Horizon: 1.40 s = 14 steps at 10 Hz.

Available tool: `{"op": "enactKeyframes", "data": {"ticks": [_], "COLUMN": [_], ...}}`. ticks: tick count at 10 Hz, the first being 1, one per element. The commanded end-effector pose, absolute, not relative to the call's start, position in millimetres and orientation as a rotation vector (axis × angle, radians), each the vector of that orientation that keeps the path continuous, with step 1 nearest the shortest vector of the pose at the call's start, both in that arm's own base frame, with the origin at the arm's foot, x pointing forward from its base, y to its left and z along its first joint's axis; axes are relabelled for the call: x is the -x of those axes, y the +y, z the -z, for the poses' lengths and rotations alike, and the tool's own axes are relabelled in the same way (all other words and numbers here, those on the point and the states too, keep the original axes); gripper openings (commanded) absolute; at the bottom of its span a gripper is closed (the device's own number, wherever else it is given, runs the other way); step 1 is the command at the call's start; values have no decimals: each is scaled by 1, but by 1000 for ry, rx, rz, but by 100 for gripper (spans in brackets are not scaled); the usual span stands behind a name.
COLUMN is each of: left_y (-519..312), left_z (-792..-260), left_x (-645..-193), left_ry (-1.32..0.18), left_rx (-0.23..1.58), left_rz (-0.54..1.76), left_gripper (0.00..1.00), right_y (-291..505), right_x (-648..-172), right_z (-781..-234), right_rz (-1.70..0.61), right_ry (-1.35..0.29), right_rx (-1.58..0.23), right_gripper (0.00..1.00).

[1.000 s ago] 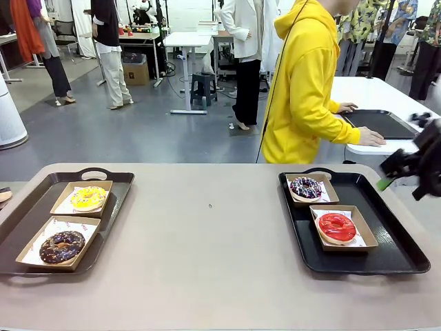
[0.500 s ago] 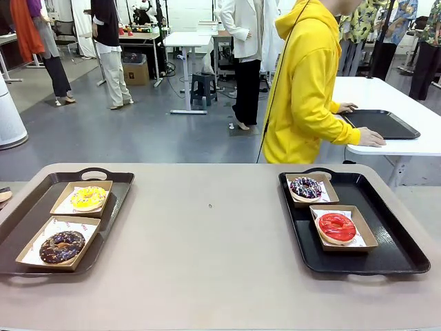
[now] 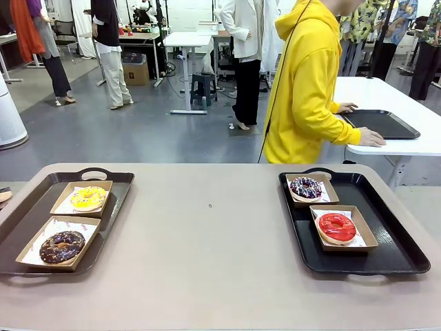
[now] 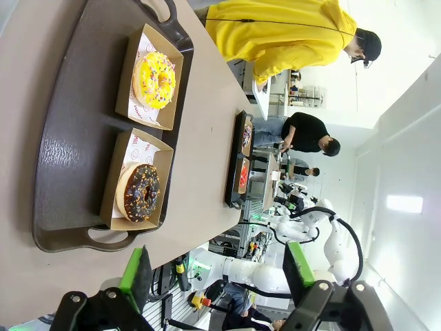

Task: Individually package the donuts and arrange them on the tray.
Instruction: Place the picked Paper togo box on the Handle tray.

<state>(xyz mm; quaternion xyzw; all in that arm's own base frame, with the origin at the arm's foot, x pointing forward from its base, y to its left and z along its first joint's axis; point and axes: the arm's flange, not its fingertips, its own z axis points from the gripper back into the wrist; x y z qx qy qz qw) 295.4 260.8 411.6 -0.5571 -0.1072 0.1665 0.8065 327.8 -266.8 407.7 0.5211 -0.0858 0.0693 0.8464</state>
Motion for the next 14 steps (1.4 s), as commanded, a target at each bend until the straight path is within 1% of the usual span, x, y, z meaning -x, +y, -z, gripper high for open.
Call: {"op": "enactKeyframes", "data": {"ticks": [1,2,4,5,14], "left_y": [262,262,262,262,262], "left_z": [-413,-413,-413,-413,-413], "left_x": [-294,-294,-294,-294,-294], "left_ry": [-245,-245,-245,-245,-245], "left_rx": [1206,1206,1206,1206,1206], "left_rz": [-353,-353,-353,-353,-353], "left_gripper": [100,100,100,100,100], "right_y": [-273,-274,-272,-276,-276], "right_x": [-342,-344,-347,-337,-337], "right_z": [-401,-397,-393,-391,-391], "right_rz": [-63,-24,-23,-47,-47], "right_ry": [-242,-265,-293,-259,-259], "right_rx": [-1181,-1189,-1192,-1179,-1179], "right_gripper": [100,100,100,100,100]}}
